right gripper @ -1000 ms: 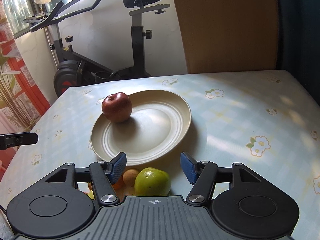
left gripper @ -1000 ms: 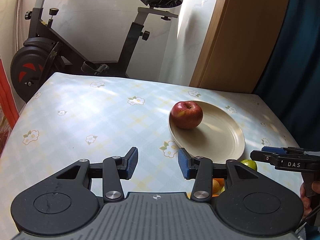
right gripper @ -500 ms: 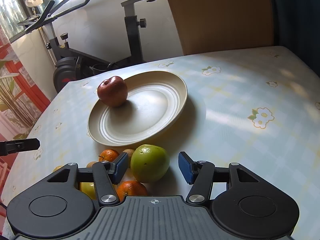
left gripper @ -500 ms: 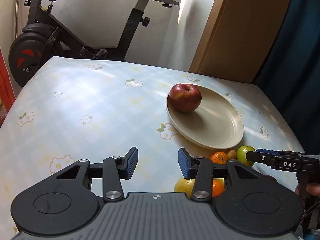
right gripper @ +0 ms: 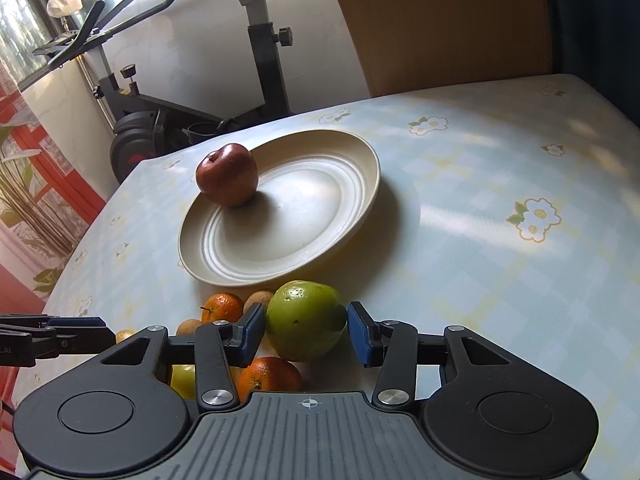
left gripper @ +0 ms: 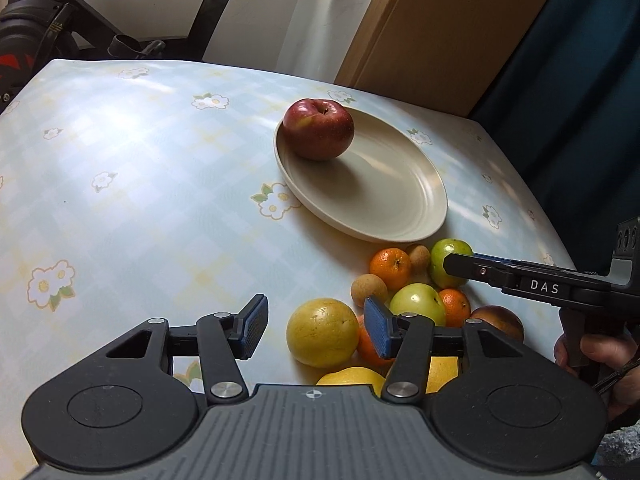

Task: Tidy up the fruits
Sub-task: 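Grasp the green fruit with the right tool while the left tool grasps the yellow grapefruit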

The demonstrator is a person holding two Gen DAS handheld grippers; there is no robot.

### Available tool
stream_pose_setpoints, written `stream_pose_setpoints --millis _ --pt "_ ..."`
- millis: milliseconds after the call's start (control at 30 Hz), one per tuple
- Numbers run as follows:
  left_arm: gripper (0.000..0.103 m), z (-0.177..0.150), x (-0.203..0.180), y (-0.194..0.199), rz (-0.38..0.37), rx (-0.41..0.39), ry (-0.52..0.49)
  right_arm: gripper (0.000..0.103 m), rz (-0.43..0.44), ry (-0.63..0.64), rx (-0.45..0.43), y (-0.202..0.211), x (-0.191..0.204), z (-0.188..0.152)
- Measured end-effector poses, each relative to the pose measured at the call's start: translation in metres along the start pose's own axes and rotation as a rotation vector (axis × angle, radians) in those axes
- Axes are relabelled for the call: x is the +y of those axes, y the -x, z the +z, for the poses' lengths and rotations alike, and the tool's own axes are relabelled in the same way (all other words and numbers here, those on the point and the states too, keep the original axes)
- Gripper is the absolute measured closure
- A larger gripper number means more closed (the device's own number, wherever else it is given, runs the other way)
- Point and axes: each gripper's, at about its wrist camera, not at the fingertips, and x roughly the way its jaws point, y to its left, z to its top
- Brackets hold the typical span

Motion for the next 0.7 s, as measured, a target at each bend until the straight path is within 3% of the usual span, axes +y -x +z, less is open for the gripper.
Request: stream_pose_setpoints --millis 333,700 --pt "0.050 -0.006 -0.003 -0.016 -0.016 0.078 -0.017 0.061 0.002 -0.001 0.001 0.001 -0.001 0.000" --pt "0.051 -0.006 0.001 -0.019 -0.023 0.070 -0.010 0.061 0.011 -0.033 0.000 0.000 -0.004 -0.001"
